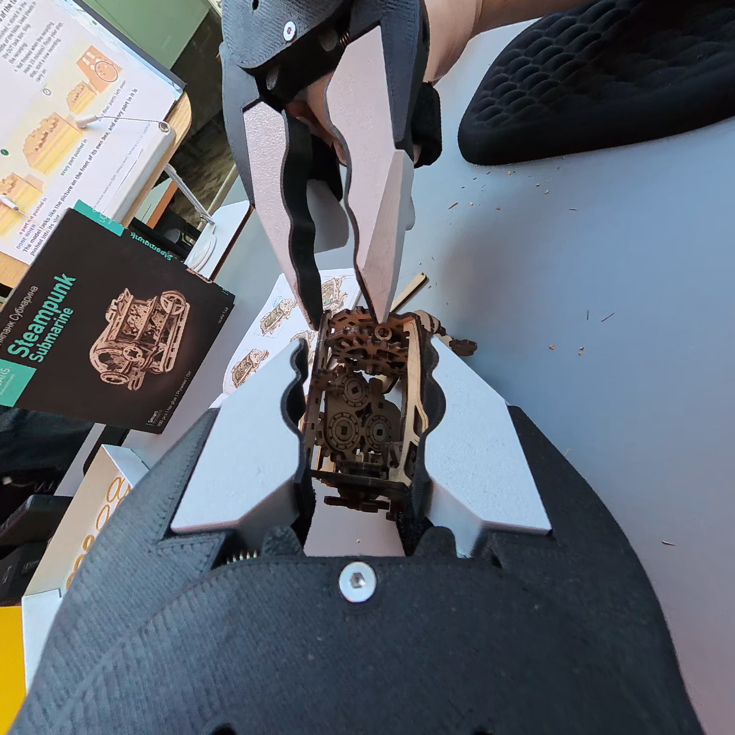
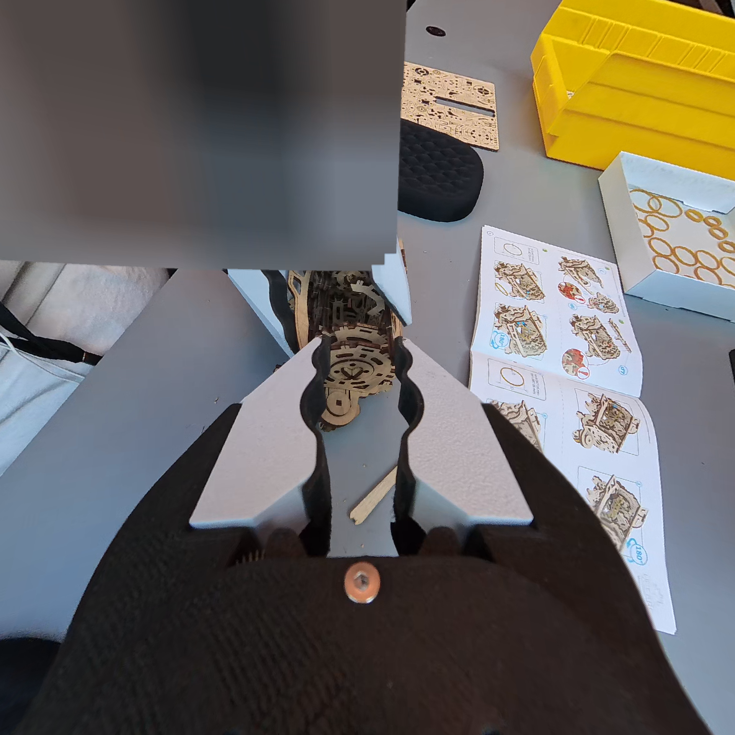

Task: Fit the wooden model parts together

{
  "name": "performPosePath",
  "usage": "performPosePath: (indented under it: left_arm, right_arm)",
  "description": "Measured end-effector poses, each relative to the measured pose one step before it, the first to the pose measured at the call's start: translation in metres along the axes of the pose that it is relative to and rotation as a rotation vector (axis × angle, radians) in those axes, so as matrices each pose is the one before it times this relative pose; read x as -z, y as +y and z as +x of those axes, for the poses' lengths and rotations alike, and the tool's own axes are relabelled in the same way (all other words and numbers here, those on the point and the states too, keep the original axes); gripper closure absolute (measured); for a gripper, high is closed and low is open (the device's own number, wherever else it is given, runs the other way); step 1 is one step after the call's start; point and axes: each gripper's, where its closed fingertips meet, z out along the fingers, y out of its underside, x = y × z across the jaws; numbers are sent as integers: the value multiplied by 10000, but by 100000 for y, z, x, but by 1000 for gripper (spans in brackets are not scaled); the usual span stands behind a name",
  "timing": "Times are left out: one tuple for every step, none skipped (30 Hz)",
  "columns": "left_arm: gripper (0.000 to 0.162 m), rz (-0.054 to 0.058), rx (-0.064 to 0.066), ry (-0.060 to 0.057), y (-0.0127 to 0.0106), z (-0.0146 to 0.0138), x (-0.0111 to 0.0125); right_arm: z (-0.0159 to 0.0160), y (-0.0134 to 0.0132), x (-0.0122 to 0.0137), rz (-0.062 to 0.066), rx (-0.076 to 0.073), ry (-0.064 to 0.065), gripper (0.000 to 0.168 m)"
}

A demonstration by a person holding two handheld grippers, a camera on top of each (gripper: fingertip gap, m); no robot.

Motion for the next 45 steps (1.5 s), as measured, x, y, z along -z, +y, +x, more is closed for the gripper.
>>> performPosePath:
  left_arm:
    - [105, -27, 20, 80, 13, 61, 7]
    - [105, -28, 9, 72, 19, 38, -16]
    - [105, -39, -19, 56, 19, 33, -6]
    - [105, -48, -21, 49, 9, 44, -5]
    - [106, -44, -54, 51, -2, 55, 1]
    - [107, -40, -77, 33, -7, 50, 2]
    - [107, -42, -77, 3, -8, 20, -8]
    - [108, -13, -104, -20, -11, 29, -1]
    - [108, 12, -72, -18, -25, 16, 11]
    - [108, 4, -3, -3, 6, 1, 2]
    - [108, 9, 16, 14, 16, -15, 22]
    - [109, 6, 29, 29, 22, -8, 18]
    - [109, -1, 33, 33, 28, -25, 7]
    - [109, 5, 17, 28, 21, -16, -3]
    - [109, 12, 12, 32, -2, 2, -6]
    - [109, 8, 15, 28, 1, -4, -11]
    - [109, -3, 29, 19, 23, -23, -15]
    - [109, 1, 25, 16, 19, -19, 1]
    - [109, 14, 14, 10, 5, -10, 8]
    - [109, 11, 14, -8, 8, -12, 16]
    - [109, 15, 13, -13, 10, -14, 9]
    - [109, 25, 4, -5, -18, 2, 18]
    - [109, 21, 10, 0, 0, -2, 19]
    - [109, -1, 14, 7, 16, -9, 11]
    - [108, -17, 8, 8, 21, -10, 18]
    - [108, -12, -6, -2, 26, -11, -6]
    - [108, -14, -23, 2, 26, -7, 5]
    - [108, -12, -23, -5, 17, 0, 15]
    - [108, 3, -7, -2, -5, 16, 5]
    - [108, 2, -1, 6, -3, 7, -1]
    - [108, 0, -7, 10, -12, 2, -5]
    - [108, -3, -11, 3, -6, 3, -6]
    - [108, 0, 10, 7, -5, 1, -5]
    - [108, 13, 12, 17, 2, -5, 0]
    - [109, 16, -18, 14, -7, 16, 2]
    - [109, -6, -20, 2, -3, 5, 6]
    - [109, -21, 8, 0, 6, -7, -17]
    - [109, -20, 26, 1, 19, -21, -7]
    - [109, -17, 24, 3, 14, -20, -9]
    - [109, -16, 7, 0, 15, -8, -17]
    - [109, -22, 10, -9, 5, -9, -6]
    - [109, -22, 8, -13, 6, -15, -5]
    - [109, -11, 9, -6, -5, -3, -4]
    - [109, 1, -8, 2, 3, -1, 8]
    - [109, 4, -5, 2, -5, 13, -6]
  right_arm:
    - [-57, -35, -20, -26, 147, 32, 137]
    - [-18, -2, 5, -52, 105, 48, 137]
    - [-17, -3, 6, -56, 64, 39, 137]
    - [-19, -4, 10, -45, 82, 40, 137]
    - [-24, -21, 2, -20, 80, 33, 137]
    - [0, -31, -3, -3, 82, 55, 137]
    - [-10, 4, 4, -25, 128, 59, 137]
    - [-28, -17, 9, -17, 69, 17, 137]
    - [-17, 5, 7, -18, 6, -5, 137]
    - [11, -3, -14, -6, -13, 13, 137]
    - [26, -10, -24, 10, -36, -5, 137]
    - [26, -6, -33, 11, -72, -15, 137]
    - [45, -7, -35, 4, -94, -13, 137]
    - [57, 9, -31, -8, -96, -9, 137]
    - [18, -3, -11, -5, -77, -22, 137]
    - [20, 6, 3, -4, -35, -7, 138]
    - [33, 14, -8, 2, -33, 10, 138]
    - [31, -10, -14, 13, -35, 2, 137]
    - [-1, -27, 0, 28, -33, -22, 137]
    - [21, -19, -13, 27, -42, -13, 137]
    - [13, -27, -8, 9, -42, -8, 137]
    - [-13, -39, -17, -7, -19, -6, 137]
    - [-13, -37, -27, -20, -8, 4, 138]
    - [6, -11, -27, -37, -41, -2, 137]
    - [13, 14, -29, -47, -55, -11, 137]
    - [24, -28, -18, -16, -18, 7, 138]
    - [-5, -9, -42, -7, 49, 19, 138]
    - [0, -14, -41, -2, 93, 47, 138]
    - [-14, -49, -24, 8, 75, 39, 138]
    - [-11, -31, -54, -3, 58, 38, 138]
    - [-14, 18, -74, -34, 67, 36, 138]
    - [18, -35, -62, -20, 77, 49, 138]
    - [108, -33, -27, -7, 70, 102, 140]
    - [17, 14, -7, -16, 31, 19, 140]
    - [-20, 5, 5, 3, 17, -2, 140]
    - [-4, 7, 7, -8, 13, 7, 140]
    - [32, 12, -5, -24, -15, 15, 140]
    - [44, 9, -28, -31, -41, 23, 140]
    - [32, 2, -14, -21, -31, 25, 140]
    - [26, 4, -13, -18, -38, 16, 141]
    - [60, 30, -1, -16, -77, 38, 141]
    - [16, -18, -17, 15, -57, 18, 141]
    - [10, -17, -8, 8, -15, 24, 141]
    - [-12, -2, 10, 10, 23, 13, 141]
    - [-8, 6, 10, 11, 9, -2, 141]
